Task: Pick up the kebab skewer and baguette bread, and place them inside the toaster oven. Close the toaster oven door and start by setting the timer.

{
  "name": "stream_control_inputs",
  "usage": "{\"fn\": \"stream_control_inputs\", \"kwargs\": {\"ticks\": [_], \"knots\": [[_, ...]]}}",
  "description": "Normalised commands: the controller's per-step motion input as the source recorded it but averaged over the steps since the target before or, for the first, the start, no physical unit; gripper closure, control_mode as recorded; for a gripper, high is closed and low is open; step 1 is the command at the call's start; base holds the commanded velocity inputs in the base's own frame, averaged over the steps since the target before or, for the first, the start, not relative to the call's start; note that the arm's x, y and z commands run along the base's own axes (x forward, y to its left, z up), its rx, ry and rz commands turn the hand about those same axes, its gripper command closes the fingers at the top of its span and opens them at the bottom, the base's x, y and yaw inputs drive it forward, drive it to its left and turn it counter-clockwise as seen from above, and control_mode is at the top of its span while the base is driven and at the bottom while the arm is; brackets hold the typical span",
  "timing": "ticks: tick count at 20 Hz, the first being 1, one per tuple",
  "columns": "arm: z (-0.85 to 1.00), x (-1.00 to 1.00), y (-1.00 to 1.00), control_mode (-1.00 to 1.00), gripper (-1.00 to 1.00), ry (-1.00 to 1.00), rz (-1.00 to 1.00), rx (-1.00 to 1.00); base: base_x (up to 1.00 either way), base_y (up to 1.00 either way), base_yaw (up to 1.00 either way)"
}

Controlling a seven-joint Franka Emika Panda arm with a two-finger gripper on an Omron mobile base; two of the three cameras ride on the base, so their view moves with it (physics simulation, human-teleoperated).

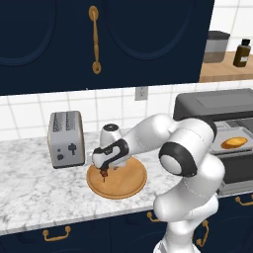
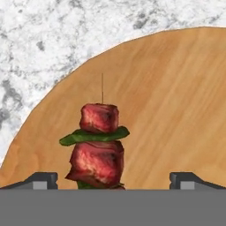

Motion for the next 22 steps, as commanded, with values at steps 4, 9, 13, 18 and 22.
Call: {"fn": "stream_control_inputs", "kwargs": {"ticks": [4,9,13,18,22], "knots": [[-0.26,0.02,0.01,-1.00,1.00,0.00,0.00,0.00,0.00,0.00,0.00],[0.00,0.00,0.00,-1.00,1.00,0.00,0.00,0.00,0.00,0.00,0.00],[0.00,0.00,0.00,-1.00,1.00,0.00,0.00,0.00,0.00,0.00,0.00],[0.23,0.00,-0.14,-1.00,1.00,-0.01,0.00,0.01,0.00,0.00,0.00],[0.84,-0.18,-0.54,-1.00,1.00,0.00,-0.01,0.06,0.00,0.00,0.00]]}}
